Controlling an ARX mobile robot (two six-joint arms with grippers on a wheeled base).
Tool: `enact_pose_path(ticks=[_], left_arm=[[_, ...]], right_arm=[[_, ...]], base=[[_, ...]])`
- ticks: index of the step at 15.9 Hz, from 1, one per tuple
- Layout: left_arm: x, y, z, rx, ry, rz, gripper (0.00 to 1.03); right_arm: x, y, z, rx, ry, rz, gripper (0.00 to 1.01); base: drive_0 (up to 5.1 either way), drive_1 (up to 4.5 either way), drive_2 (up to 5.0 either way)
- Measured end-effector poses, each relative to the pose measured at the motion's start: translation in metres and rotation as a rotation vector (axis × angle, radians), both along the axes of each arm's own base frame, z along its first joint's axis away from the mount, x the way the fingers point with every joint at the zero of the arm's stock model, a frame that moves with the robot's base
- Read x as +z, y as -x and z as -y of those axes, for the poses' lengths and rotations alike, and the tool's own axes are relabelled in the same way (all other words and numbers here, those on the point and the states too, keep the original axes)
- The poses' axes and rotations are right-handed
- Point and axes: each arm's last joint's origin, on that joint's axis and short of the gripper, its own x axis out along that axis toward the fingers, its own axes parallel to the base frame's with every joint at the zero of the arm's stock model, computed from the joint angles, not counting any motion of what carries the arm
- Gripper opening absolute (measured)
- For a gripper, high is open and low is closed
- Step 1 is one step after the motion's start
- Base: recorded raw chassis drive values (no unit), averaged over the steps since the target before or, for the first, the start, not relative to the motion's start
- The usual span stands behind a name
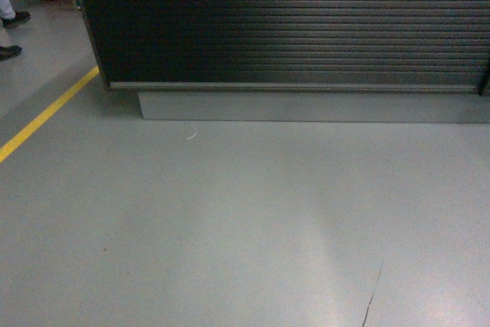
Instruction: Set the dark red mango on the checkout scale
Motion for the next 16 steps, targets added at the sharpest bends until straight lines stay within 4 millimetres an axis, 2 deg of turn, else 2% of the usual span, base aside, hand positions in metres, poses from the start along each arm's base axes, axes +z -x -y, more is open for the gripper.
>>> enact_pose_path(ticks=[16], left_arm=[[-0.0003,0.0,0.0001,-0.003,0.0,-0.003,0.98]], right_arm=[[-0.0003,0.0,0.0,0.0,0.0,-0.003,0.98]], base=[[0.0,4.35,-4.3]])
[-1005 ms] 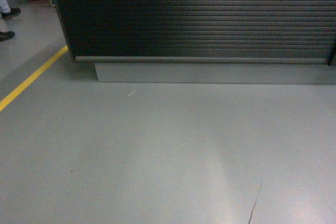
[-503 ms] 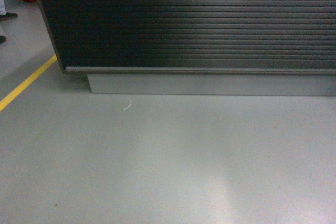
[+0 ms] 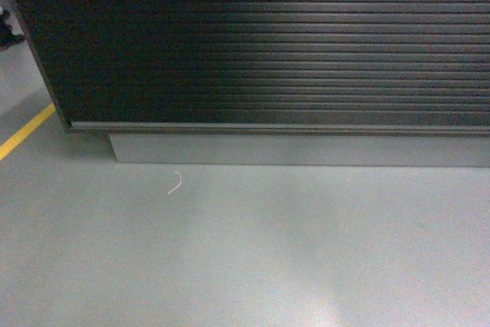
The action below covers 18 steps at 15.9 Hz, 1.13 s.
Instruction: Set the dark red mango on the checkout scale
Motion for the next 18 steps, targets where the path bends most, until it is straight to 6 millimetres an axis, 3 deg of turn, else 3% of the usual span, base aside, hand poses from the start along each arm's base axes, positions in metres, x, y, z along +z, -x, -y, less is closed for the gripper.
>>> enact_pose_path(ticks=[18], left_arm=[[0.0,0.0,0.0,0.0,0.0,0.0,0.98]], right_arm=[[-0.0003,0.0,0.0,0.0,0.0,-0.003,0.98]], base=[[0.0,4.34,-4.3]])
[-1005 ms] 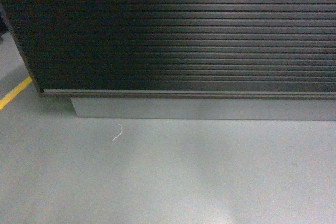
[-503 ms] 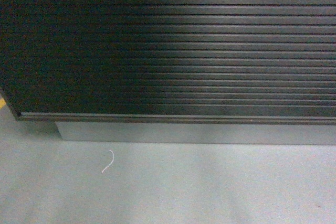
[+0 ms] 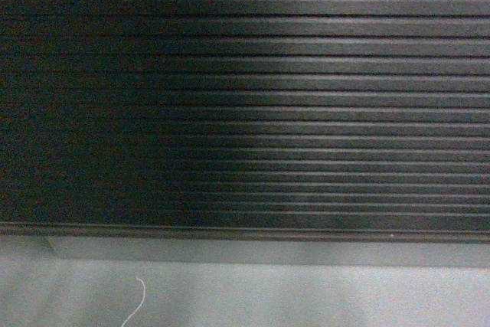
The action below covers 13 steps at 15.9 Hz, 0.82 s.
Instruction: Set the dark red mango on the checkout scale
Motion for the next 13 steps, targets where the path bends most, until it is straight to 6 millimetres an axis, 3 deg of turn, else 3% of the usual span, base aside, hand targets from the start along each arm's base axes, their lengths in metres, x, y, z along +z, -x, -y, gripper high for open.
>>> enact_pose_path(ticks=[13], left_arm=[[0.0001,0.0,0.0,-0.001,0.0,0.001,0.98]], right_arm=[[0.0002,0.0,0.0,0.0,0.0,0.002,0.98]], base=[[-0.1,4.25,-4.4]])
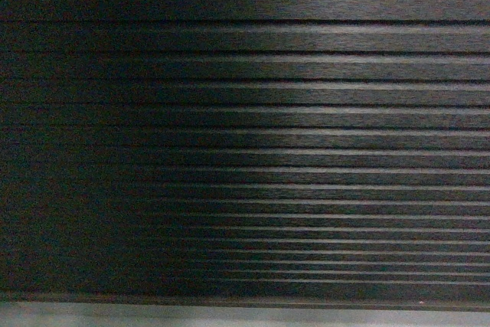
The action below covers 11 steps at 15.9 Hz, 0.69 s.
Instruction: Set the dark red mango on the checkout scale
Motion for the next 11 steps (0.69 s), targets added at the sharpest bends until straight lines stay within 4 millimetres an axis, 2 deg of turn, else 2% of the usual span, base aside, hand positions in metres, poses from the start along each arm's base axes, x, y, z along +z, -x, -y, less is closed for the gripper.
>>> enact_pose_path(ticks=[3,11], left_arm=[[0.0,0.0,0.0,0.0,0.0,0.0,0.98],[-0.0002,0.0,0.0,0.001,0.0,-0.002,0.98]], right_arm=[[0.0,0.0,0.0,0.0,0.0,0.0,0.98],[-0.0001,0.0,0.0,0.0,0.0,-0.002,0.98]], base=[[-0.1,4.24,-4.4],[0.0,0.0,0.0]])
